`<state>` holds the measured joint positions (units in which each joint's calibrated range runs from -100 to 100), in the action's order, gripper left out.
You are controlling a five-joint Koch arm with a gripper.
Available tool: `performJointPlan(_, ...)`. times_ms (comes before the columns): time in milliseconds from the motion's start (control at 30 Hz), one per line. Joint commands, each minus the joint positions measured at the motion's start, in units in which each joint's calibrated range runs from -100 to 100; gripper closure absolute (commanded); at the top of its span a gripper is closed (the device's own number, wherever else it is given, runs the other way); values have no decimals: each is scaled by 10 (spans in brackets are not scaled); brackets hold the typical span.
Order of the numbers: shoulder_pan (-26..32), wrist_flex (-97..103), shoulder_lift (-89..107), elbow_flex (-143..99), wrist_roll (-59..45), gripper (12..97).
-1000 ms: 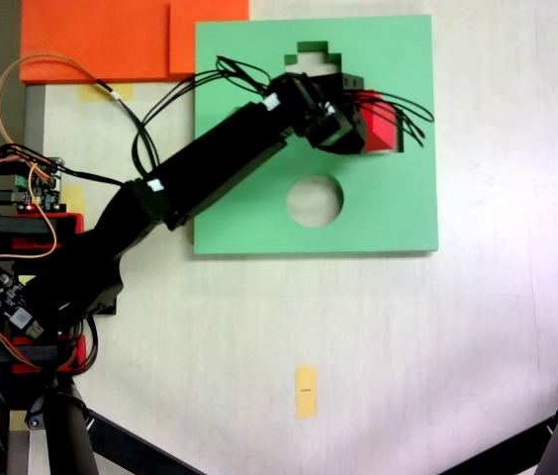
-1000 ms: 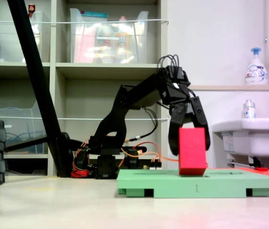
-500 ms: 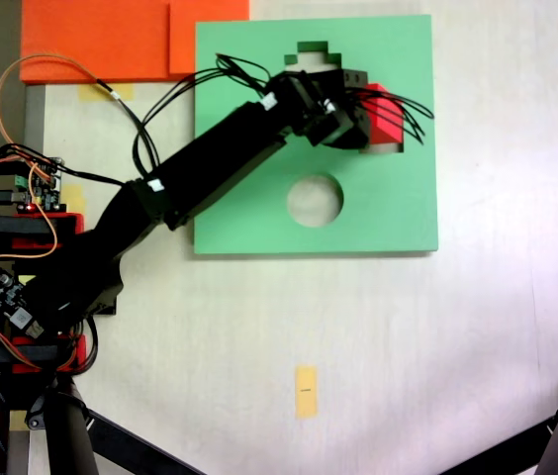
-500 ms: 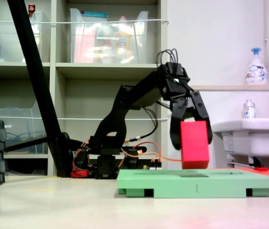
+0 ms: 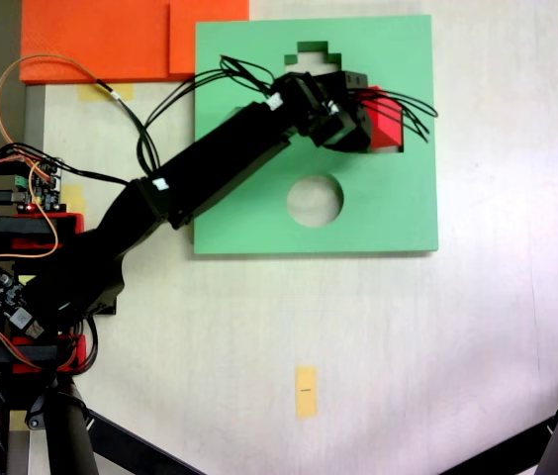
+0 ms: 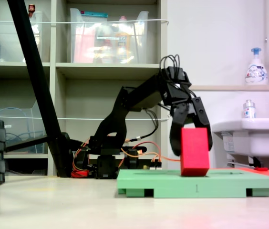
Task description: Put the square block into the corresponding hole
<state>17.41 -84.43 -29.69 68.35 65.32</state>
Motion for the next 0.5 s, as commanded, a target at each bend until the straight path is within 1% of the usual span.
performJointPlan(0,-3,35,5,44,-3,744)
performJointPlan(467,-2,25,-68,44,-4,732)
